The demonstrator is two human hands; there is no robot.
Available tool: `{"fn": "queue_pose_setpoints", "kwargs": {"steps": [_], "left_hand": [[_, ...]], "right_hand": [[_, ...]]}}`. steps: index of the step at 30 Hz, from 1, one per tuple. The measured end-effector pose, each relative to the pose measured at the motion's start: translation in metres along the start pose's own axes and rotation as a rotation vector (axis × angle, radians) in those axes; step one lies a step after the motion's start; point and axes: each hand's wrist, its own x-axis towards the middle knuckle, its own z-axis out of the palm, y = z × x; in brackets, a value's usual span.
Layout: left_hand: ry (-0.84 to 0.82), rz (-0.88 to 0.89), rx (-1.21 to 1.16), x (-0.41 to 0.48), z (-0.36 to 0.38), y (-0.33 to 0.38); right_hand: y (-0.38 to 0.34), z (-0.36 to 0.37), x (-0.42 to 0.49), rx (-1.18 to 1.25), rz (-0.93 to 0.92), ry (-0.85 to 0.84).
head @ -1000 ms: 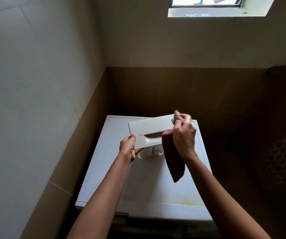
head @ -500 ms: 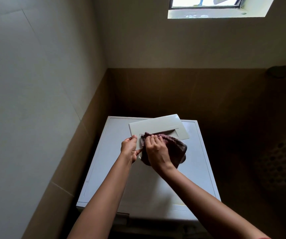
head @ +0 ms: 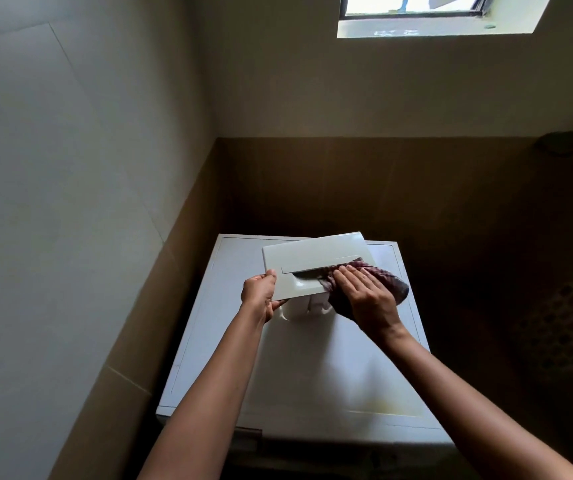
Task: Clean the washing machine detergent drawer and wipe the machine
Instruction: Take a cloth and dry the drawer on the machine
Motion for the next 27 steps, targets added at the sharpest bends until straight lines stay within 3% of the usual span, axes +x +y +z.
{"fn": "queue_pose_setpoints", "kwargs": {"steps": [5,12,21,27], "left_hand": [[-0.011,0.003,-0.011,-0.001,0.003,-0.001],[0.033,0.057,0.021,0.002,0.004,-0.003],[0.011,0.05,0.04,0.003,0.0,0.004],[-0.022,0.025,0.069,0.0,-0.001,0.01]], "right_hand": [[-0.043,0.006,0.014,-0.048,0.183,0.04],[-0.09,0.02,0.034,-0.055,0.096,-0.002],[-0.049,0.001,0.02,0.187,-0.217,0.152],[-0.004,-0.011,-0.001,0.211,-0.115,0.22]]}}
